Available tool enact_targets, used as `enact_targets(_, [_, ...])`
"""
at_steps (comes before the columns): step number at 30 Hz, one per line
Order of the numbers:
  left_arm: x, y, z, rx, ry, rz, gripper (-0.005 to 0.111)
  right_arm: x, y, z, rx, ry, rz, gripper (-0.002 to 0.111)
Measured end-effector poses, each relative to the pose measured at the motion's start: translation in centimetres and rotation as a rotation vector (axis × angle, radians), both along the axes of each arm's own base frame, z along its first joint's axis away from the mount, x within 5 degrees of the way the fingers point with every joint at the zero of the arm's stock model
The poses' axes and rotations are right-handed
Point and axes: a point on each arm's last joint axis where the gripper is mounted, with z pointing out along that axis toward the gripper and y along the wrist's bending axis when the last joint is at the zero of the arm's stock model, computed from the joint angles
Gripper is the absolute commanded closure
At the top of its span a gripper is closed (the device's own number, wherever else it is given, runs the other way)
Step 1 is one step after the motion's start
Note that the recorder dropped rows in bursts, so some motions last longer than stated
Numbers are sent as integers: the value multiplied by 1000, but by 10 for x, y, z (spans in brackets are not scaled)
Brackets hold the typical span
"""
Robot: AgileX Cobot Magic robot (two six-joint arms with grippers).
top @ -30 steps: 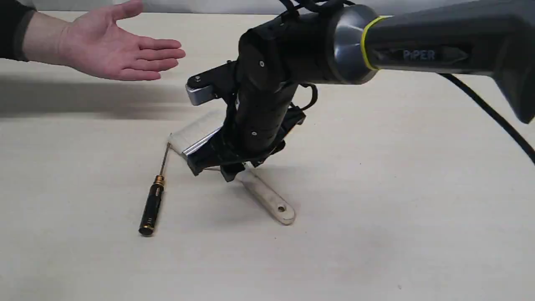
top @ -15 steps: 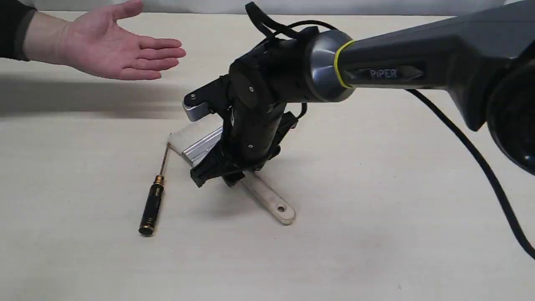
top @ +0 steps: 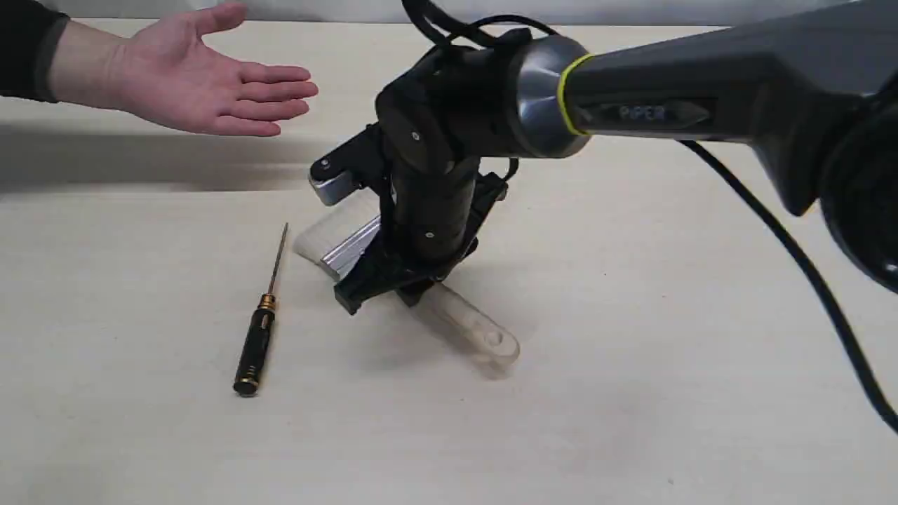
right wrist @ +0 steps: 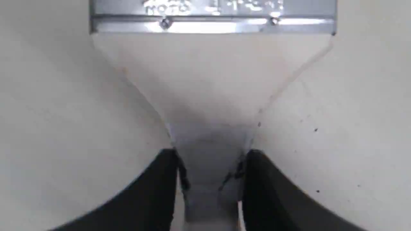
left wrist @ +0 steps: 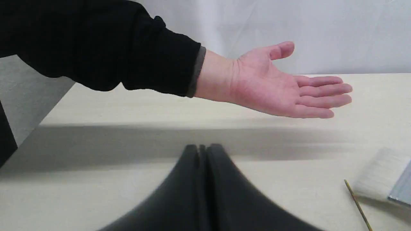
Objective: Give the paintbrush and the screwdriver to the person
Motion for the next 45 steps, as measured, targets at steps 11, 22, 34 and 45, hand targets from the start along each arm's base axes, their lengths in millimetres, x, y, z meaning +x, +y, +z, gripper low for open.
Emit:
enact_targets(11, [0, 0, 0, 0, 0, 0, 107, -1, 10, 138, 404, -326, 42, 104])
enact_targets(22, [0, 0, 0, 0, 0, 0, 107, 27, 50, 75, 510, -420, 106, 85])
enact_targets(34, [0, 0, 0, 0, 0, 0, 107, 4, 84, 91, 461, -184, 85, 57])
enact_targets(45, [0, 0, 0, 0, 0, 0, 107, -30, 88, 125, 239, -65, -36, 58])
